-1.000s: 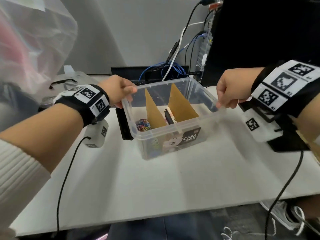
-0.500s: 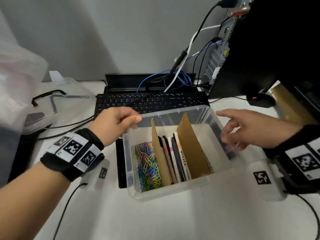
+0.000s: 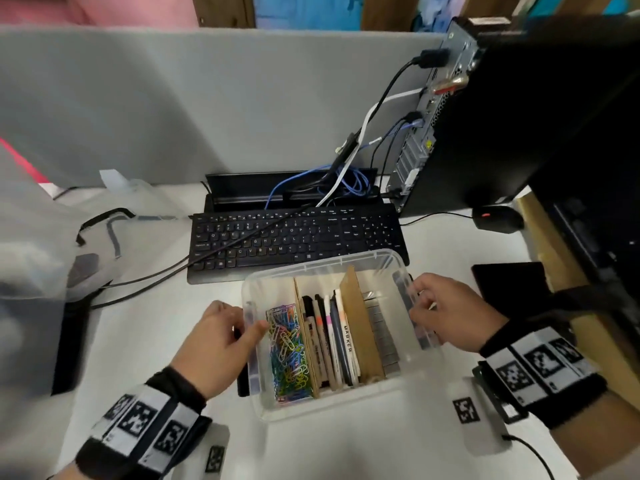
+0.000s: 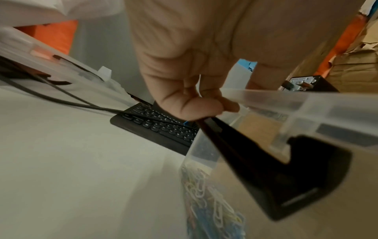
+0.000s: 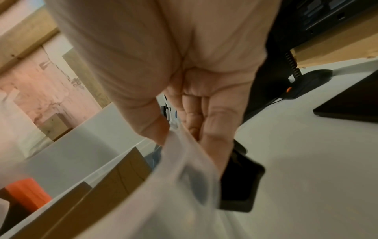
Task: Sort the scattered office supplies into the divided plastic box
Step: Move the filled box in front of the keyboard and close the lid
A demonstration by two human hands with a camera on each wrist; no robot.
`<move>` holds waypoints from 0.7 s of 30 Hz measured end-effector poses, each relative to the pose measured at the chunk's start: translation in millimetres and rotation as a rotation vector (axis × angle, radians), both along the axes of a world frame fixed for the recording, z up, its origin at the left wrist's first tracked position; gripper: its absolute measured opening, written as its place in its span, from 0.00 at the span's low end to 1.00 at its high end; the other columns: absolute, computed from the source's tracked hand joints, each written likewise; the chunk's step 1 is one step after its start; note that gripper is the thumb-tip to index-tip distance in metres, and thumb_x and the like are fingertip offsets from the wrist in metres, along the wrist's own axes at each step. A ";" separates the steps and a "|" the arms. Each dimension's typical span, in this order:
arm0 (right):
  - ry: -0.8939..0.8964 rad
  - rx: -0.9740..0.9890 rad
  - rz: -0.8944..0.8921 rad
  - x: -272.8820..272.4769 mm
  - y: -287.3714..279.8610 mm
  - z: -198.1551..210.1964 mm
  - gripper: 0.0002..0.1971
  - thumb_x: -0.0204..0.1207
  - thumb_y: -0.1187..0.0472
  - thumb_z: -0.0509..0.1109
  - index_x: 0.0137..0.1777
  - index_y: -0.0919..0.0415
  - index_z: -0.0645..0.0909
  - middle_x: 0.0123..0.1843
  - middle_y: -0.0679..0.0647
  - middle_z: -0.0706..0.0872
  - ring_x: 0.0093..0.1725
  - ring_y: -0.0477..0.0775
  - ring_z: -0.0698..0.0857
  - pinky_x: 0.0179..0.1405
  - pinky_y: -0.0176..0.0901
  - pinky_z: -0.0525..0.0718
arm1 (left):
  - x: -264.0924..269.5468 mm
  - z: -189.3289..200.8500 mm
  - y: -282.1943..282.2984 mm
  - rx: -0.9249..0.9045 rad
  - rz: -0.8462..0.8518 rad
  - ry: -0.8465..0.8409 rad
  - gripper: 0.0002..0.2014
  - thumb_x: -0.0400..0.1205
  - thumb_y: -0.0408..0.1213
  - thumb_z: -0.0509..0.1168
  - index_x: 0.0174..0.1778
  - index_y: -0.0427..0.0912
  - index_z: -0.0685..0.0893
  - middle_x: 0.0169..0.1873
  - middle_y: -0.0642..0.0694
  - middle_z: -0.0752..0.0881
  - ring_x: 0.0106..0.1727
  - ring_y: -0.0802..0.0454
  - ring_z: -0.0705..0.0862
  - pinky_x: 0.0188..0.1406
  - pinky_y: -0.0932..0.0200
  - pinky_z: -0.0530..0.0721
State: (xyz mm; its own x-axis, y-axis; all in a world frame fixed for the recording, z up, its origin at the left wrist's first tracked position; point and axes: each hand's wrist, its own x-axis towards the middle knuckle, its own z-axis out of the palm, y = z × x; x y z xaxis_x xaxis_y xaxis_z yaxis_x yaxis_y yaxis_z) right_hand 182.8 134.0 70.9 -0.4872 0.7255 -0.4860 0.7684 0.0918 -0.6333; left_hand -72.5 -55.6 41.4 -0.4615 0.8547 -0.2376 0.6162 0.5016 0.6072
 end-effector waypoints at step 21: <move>0.233 0.188 -0.111 -15.9 49.6 157.2 0.05 0.80 0.63 0.68 0.42 0.61 0.80 0.38 0.61 0.86 0.36 0.56 0.91 0.29 0.45 0.86 | -33.7 168.8 89.5 0.208 0.167 0.025 0.15 0.82 0.53 0.62 0.41 0.47 0.85 0.48 0.41 0.84 0.46 0.48 0.79 0.59 0.47 0.79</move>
